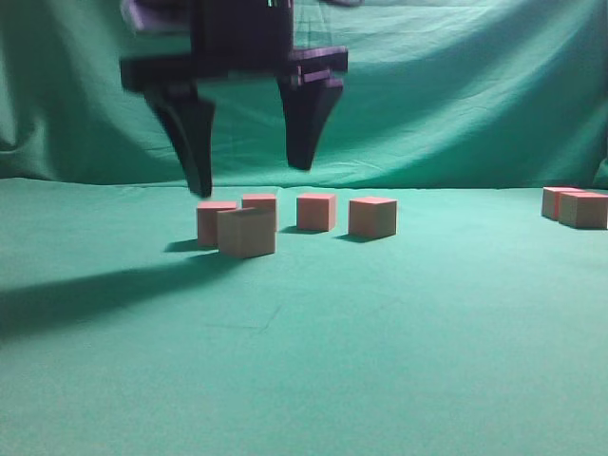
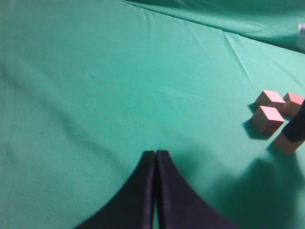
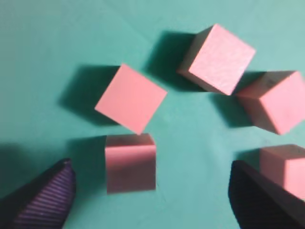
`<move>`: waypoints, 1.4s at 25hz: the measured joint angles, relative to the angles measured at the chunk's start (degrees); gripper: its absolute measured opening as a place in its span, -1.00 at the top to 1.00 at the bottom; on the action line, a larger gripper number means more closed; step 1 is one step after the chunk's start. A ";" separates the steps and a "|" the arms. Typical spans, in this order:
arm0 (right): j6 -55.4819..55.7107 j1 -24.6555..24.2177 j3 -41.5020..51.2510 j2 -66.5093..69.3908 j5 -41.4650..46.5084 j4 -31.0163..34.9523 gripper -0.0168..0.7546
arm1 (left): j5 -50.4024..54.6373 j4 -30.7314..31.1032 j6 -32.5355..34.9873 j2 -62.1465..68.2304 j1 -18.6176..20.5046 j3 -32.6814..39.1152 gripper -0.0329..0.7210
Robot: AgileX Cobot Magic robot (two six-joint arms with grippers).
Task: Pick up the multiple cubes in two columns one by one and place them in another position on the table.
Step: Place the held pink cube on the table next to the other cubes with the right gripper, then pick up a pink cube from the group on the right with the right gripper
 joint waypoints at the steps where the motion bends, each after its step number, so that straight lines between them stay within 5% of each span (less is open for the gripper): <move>1: -1.72 0.00 -2.45 0.00 2.78 0.52 -0.58 | 0.00 0.00 0.00 0.00 0.00 0.00 0.91; 14: -8.95 -3.74 -8.33 -14.94 7.06 2.53 -0.58 | 0.00 0.00 0.00 0.00 0.00 0.00 0.91; 18: -7.40 -10.96 -3.28 -22.74 7.21 2.28 -0.58 | 0.00 0.00 0.00 0.00 0.00 0.00 0.91; 20: -6.39 -15.29 0.33 -26.36 7.35 2.28 -0.41 | 0.00 0.00 0.00 0.00 0.00 0.00 0.91; 30: -4.72 -40.87 21.17 -30.45 7.11 2.69 -0.43 | 0.00 0.00 0.00 0.00 0.00 0.00 0.91; 35: -4.72 -49.90 30.40 -30.45 0.48 6.61 -0.43 | 0.00 0.00 0.00 0.00 0.00 0.00 0.91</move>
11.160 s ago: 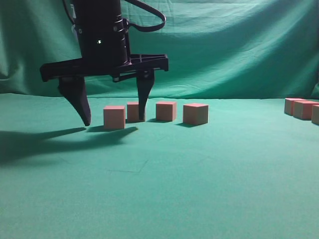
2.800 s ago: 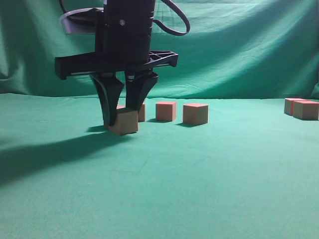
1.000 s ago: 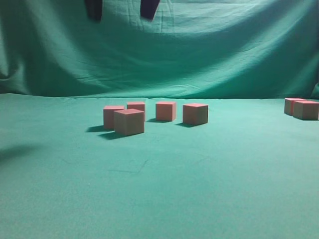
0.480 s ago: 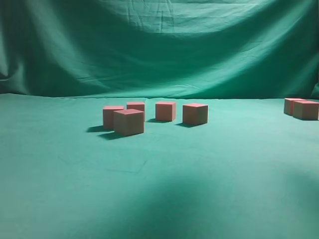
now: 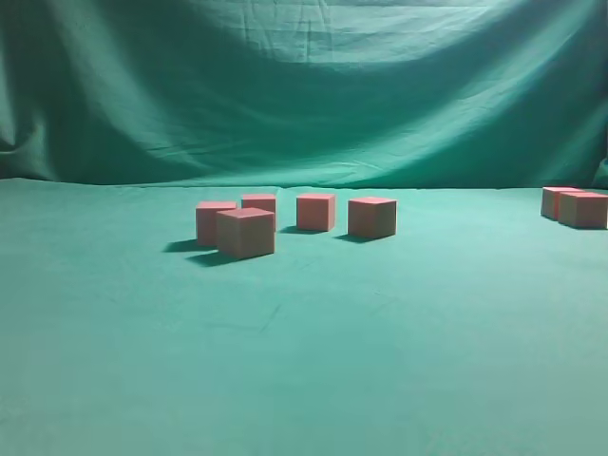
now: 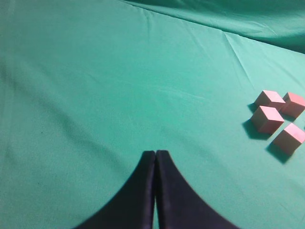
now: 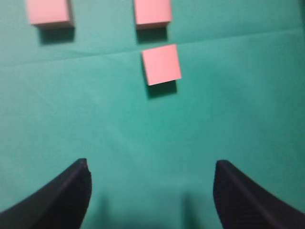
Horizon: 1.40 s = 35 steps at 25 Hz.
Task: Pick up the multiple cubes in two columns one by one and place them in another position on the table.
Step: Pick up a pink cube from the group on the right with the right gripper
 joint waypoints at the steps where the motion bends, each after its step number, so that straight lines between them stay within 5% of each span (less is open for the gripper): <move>1: 0.09 -1.10 1.48 0.00 -1.96 0.44 -0.43 | 0.00 0.00 0.00 0.00 0.00 0.00 0.91; 13: -4.36 -2.62 7.75 0.09 -24.05 0.20 -0.43 | 0.00 0.00 0.10 0.00 0.00 0.00 0.91; 34: -4.86 -2.62 7.75 15.30 -28.04 -1.68 -0.43 | 0.00 0.00 0.10 0.00 0.00 0.00 0.91; 35: -4.86 -2.62 7.75 15.40 -28.35 -1.68 -0.28 | 0.00 0.00 0.10 0.00 0.00 0.00 0.91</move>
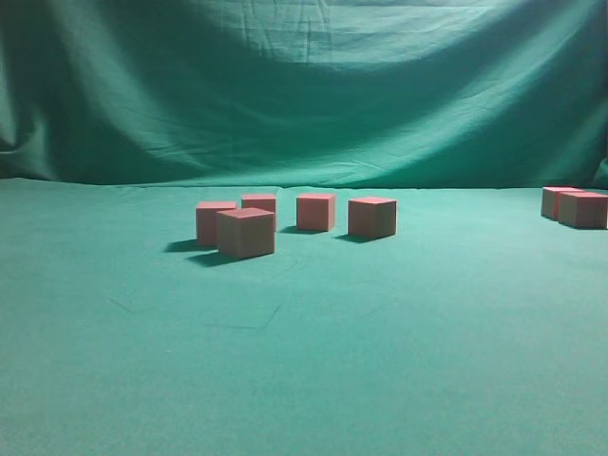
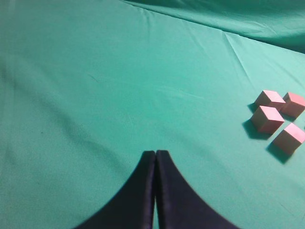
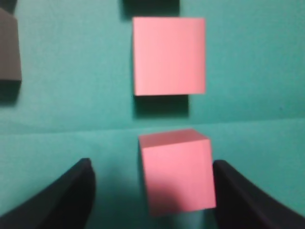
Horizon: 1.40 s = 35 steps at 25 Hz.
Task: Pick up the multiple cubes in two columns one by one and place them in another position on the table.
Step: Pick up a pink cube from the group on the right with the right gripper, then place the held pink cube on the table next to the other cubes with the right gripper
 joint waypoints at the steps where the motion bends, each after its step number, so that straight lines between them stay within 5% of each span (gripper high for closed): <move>1: 0.00 0.00 0.00 0.12 -0.12 0.13 -0.20 | 0.00 0.00 0.00 0.00 0.00 0.00 0.91; 6: 0.11 0.00 -0.10 0.23 -0.38 -0.22 0.29 | 0.00 0.00 0.00 0.00 0.00 0.00 0.91; 16: 3.27 0.00 -0.10 -3.23 5.26 -0.12 0.27 | 0.00 0.00 0.00 0.00 0.00 0.00 0.91; 24: 2.65 0.80 -0.10 -16.44 15.64 11.09 0.27 | 0.00 0.00 0.00 0.00 0.00 0.00 0.91; 28: -1.11 7.30 -0.10 -20.67 18.54 14.24 0.27 | 0.00 0.00 0.00 0.00 0.00 0.00 0.91; 35: -8.31 27.28 0.00 -21.60 19.48 15.22 0.27 | 0.00 0.00 0.00 0.00 0.00 0.00 0.91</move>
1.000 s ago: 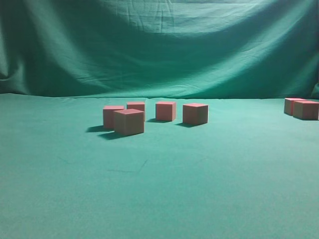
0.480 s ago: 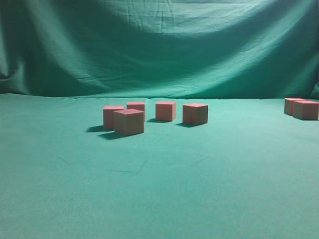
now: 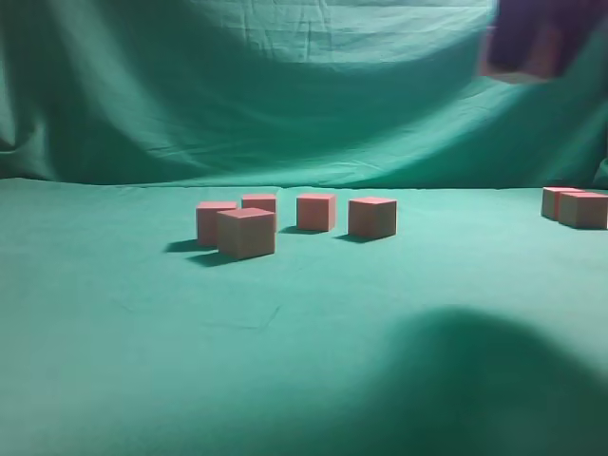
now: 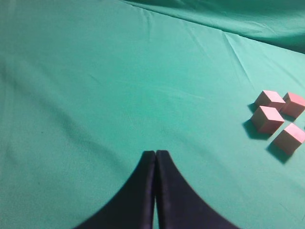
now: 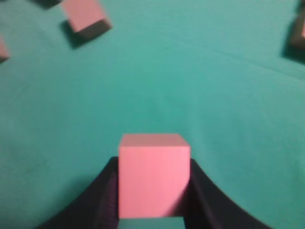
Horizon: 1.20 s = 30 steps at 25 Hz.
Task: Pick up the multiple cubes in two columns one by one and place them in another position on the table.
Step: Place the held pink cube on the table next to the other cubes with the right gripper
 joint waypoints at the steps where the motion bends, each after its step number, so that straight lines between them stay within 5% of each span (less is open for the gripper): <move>1: -1.39 2.40 0.00 0.23 -0.35 0.00 0.27 | 0.00 0.00 0.00 0.00 0.00 0.00 0.91; 6: -11.98 13.96 0.00 2.81 -3.35 0.00 0.27 | 0.00 0.00 0.00 0.00 0.00 0.00 0.91; 11: -14.89 19.71 -2.00 7.63 -4.79 -0.22 0.27 | 0.00 0.00 0.00 0.00 0.00 0.00 0.91; 20: -14.11 20.79 -15.19 19.56 3.30 -2.62 0.27 | 0.00 0.00 0.00 0.00 0.00 0.00 0.91; 30: -12.63 20.79 -16.67 25.19 -0.25 -6.23 0.27 | 0.00 0.00 0.00 0.00 0.00 0.00 0.91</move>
